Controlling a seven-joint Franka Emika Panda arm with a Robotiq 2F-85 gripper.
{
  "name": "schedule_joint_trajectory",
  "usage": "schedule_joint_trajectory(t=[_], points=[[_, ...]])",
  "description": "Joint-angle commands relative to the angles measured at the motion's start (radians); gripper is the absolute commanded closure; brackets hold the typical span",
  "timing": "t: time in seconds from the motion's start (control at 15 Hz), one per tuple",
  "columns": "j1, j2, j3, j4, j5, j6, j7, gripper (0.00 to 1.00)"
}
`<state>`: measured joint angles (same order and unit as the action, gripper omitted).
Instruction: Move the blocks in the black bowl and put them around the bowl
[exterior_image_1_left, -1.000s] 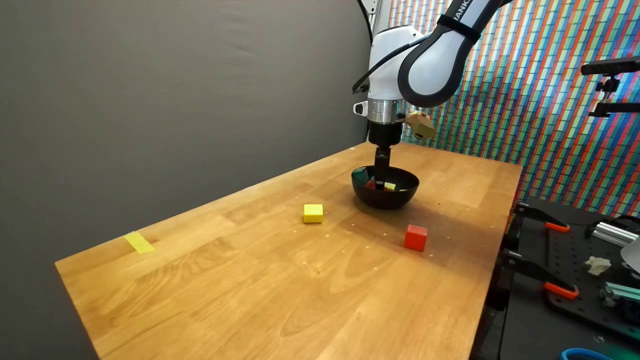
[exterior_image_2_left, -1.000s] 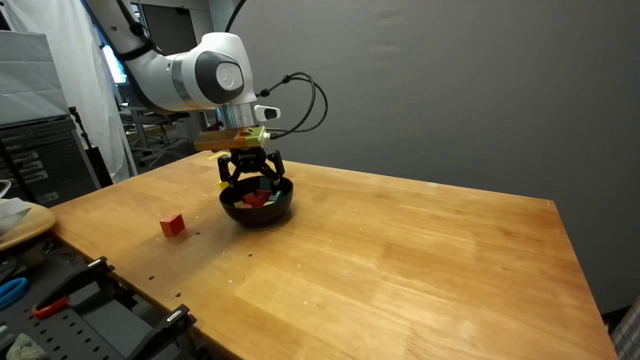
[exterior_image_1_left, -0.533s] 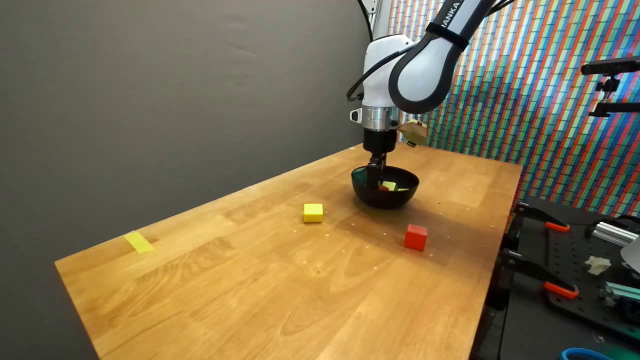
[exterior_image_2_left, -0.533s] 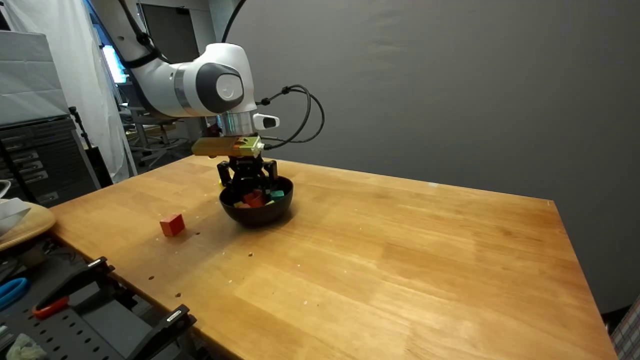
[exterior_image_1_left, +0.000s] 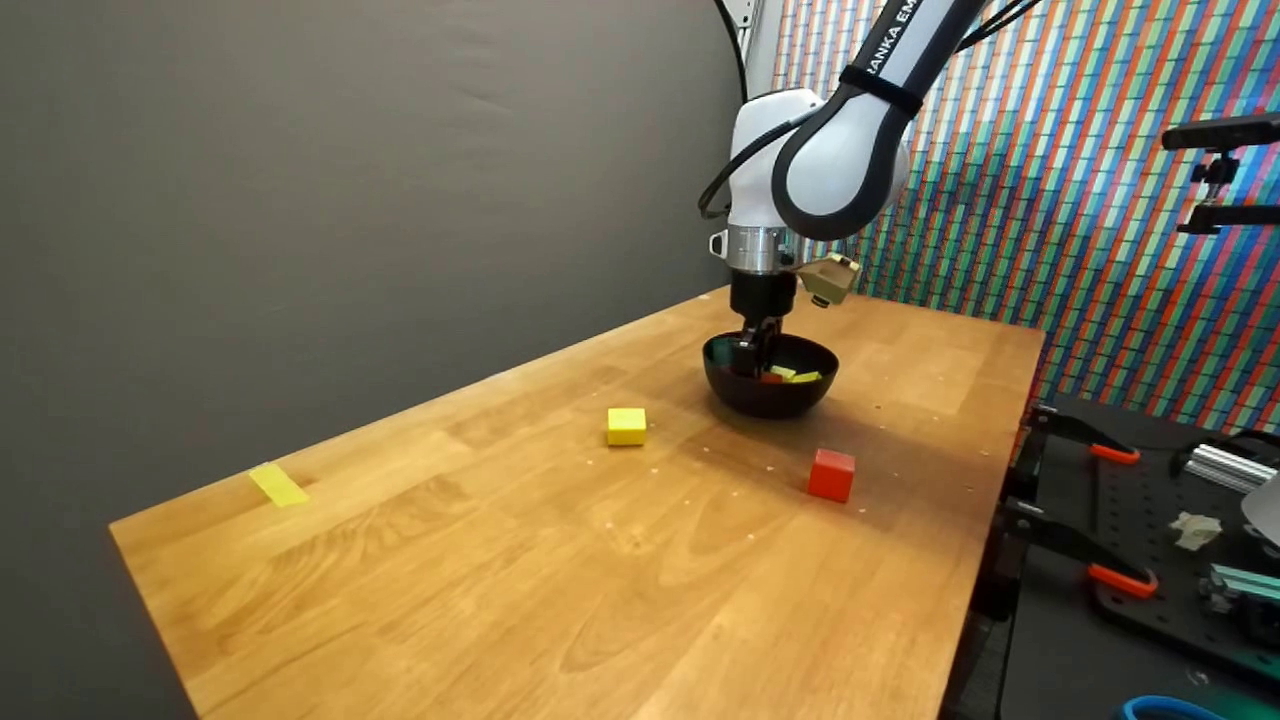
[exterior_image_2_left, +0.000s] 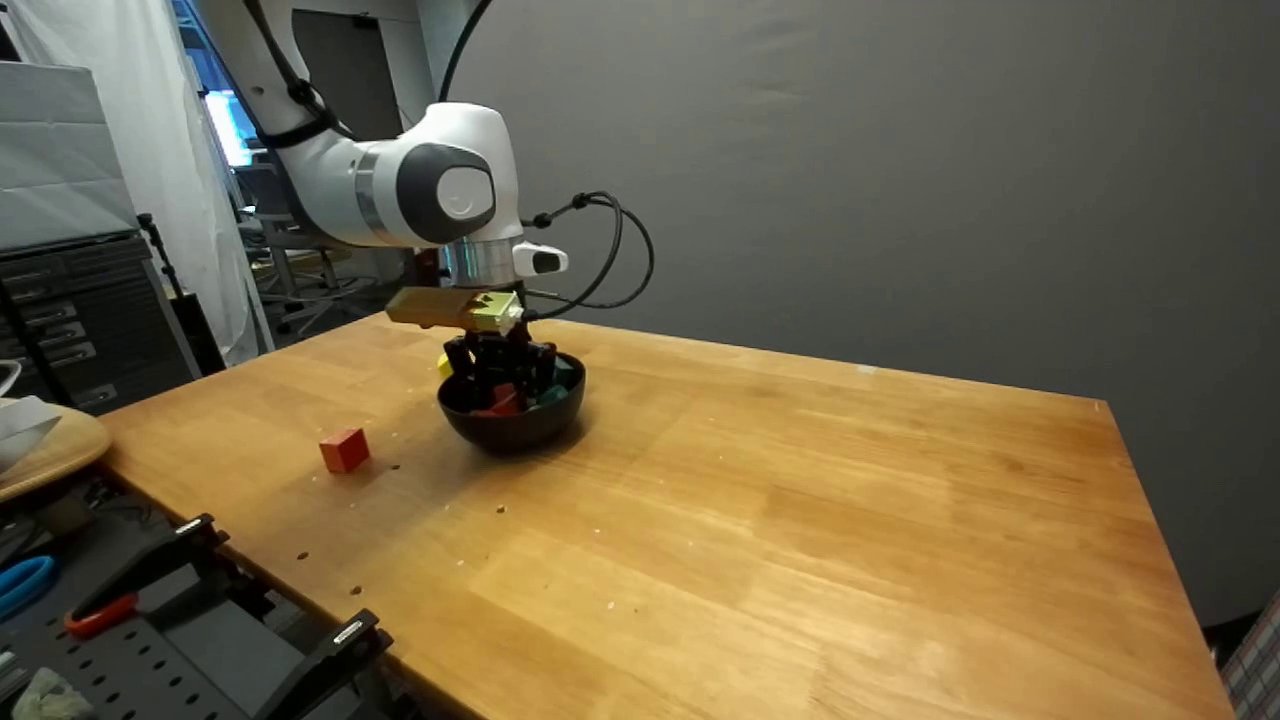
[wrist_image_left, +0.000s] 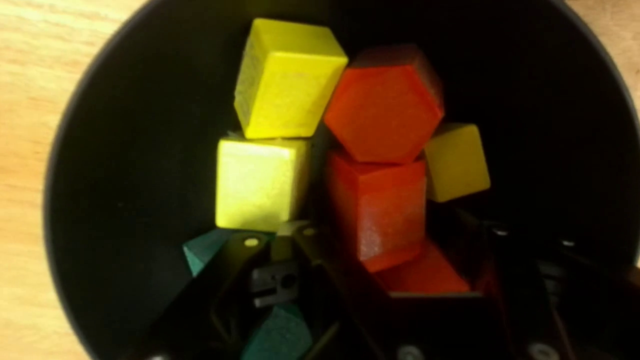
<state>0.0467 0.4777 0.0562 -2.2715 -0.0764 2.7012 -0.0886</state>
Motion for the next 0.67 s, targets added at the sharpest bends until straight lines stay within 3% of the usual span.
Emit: schedule_joint_trajectory(t=[0.0, 0.07, 0.13, 0.33, 0.6], points=[[0.000, -0.012, 0.002, -0.011, 0.027, 0.034, 0.037, 0.54], [0.005, -0.030, -0.004, -0.017, 0.021, 0.034, 0.045, 0.55], [0.004, -0.051, -0.004, -0.026, 0.022, 0.030, 0.051, 0.69], [0.021, -0.153, -0.036, -0.077, -0.019, 0.027, 0.074, 0.87], [0.043, -0.305, -0.126, -0.161, -0.139, 0.028, 0.154, 0.85]])
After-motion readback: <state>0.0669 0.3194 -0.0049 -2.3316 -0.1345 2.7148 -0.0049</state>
